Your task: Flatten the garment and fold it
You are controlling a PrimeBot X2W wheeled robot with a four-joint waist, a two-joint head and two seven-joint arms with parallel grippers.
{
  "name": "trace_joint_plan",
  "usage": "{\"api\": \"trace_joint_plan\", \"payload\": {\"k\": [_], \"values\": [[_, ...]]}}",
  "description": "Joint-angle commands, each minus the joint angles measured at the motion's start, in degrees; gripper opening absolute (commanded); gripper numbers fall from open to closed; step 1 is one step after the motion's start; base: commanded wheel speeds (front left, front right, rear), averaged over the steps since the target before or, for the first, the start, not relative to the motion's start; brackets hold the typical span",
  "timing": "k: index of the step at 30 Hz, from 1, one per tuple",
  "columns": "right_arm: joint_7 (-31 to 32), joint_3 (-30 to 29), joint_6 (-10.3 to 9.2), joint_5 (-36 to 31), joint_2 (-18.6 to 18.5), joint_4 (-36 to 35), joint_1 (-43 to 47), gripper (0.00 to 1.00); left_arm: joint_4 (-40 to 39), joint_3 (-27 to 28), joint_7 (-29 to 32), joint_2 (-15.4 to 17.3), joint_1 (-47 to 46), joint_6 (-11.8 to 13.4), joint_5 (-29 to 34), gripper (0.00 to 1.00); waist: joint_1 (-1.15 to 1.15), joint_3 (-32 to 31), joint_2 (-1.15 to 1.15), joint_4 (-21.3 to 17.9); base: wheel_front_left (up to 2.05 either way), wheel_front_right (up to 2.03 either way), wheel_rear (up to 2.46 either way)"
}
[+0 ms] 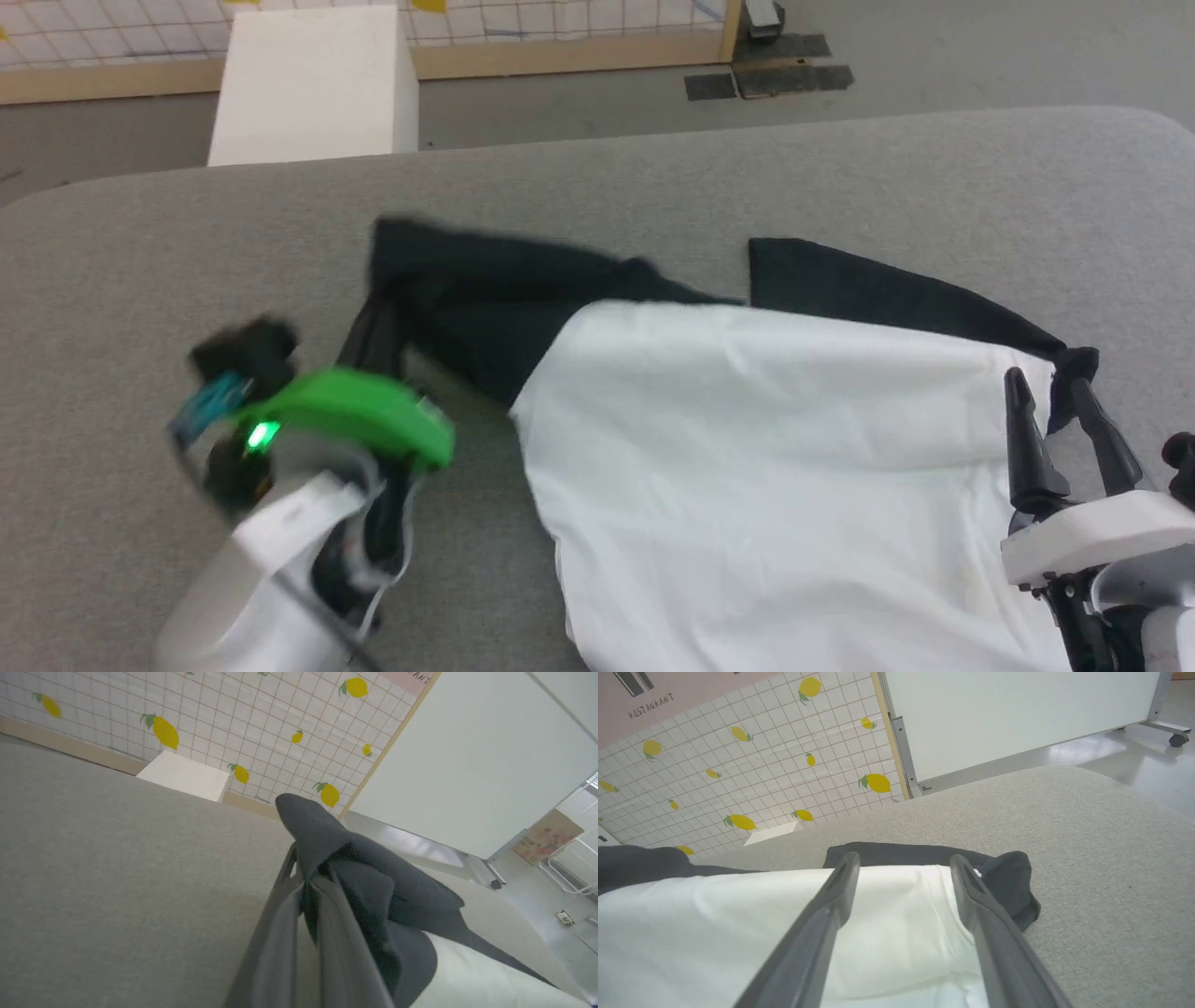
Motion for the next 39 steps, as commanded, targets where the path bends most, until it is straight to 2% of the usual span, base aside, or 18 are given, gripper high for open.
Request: {"api": "trace_joint_plan", "payload": {"k": [1,6,9,10,11,14,20,25,28,35,39], "values": [[0.36,-0.11,-0.09,-0.17,-0.02,-0.59,0.67,1.0,-2.26,2.66,-0.4,1.4,4.97,1.55,-1.08,0.0,0.0,-1.43,0.43,2.06,0.0,0.0,0.0],[1.19,0.03,-0.09,-0.18,-0.02,-1.68,1.33,1.0,-6.55,10.33,-0.42,3.2,19.49,6.33,-1.75,0.0,0.0,-1.46,0.43,3.53,0.0,0.0,0.0],[1.65,0.1,-0.09,-0.32,-0.02,-1.99,1.35,1.0,-4.61,10.25,1.25,3.82,24.4,6.97,-3.34,0.0,0.0,-1.31,0.43,4.41,0.0,0.0,0.0],[1.8,0.25,-0.09,-0.36,-0.02,-2.06,1.31,1.0,-3.96,9.45,2.47,4.02,24.95,6.68,-3.63,0.58,0.0,-1.3,0.43,4.53,0.0,0.0,0.0],[1.96,0.41,-0.09,-0.38,-0.02,-2.13,1.25,1.0,-3.2,8.44,3.87,4.19,25.21,6.29,-3.81,1.0,0.0,-1.29,0.43,4.67,0.0,0.0,0.0],[2.28,0.8,-0.09,-0.37,-0.02,-2.3,1.05,1.0,-2.25,5.57,6.47,4.81,24.51,5.97,-2.6,1.0,0.0,-1.39,0.43,4.95,0.0,0.0,0.0],[2.65,1.09,-0.09,-0.33,-0.02,-2.81,1.25,1.0,-8.13,0.96,4.38,6.11,19.75,3.69,4.44,1.0,0.0,-1.81,0.43,4.88,0.0,0.0,0.0],[2.74,1.37,-0.09,-0.32,-0.02,-3.06,1.63,1.0,-13.08,-6.28,10.04,6.69,14.24,2.34,9.93,1.0,0.0,-1.99,0.43,4.14,0.0,0.0,0.0],[2.59,1.52,-0.09,-0.11,-0.02,-2.99,1.76,1.0,-13.52,-9.69,13.58,5.72,10.48,1.62,12.1,1.0,0.0,-1.76,0.43,3.71,0.0,0.0,0.0],[2.34,2.66,-0.09,0.46,-0.02,-2.65,0.91,1.0,-4.0,-18.06,24.58,3.22,0.52,-1.33,16.98,1.0,0.0,-0.42,0.43,1.91,0.0,0.0,0.0],[1.91,2.8,-0.09,0.73,-0.02,-2.14,0.18,1.0,1.89,-20.42,28.94,1.84,-3.72,-2.75,18.15,1.0,0.0,0.85,0.43,0.65,0.0,0.0,0.0]]}}
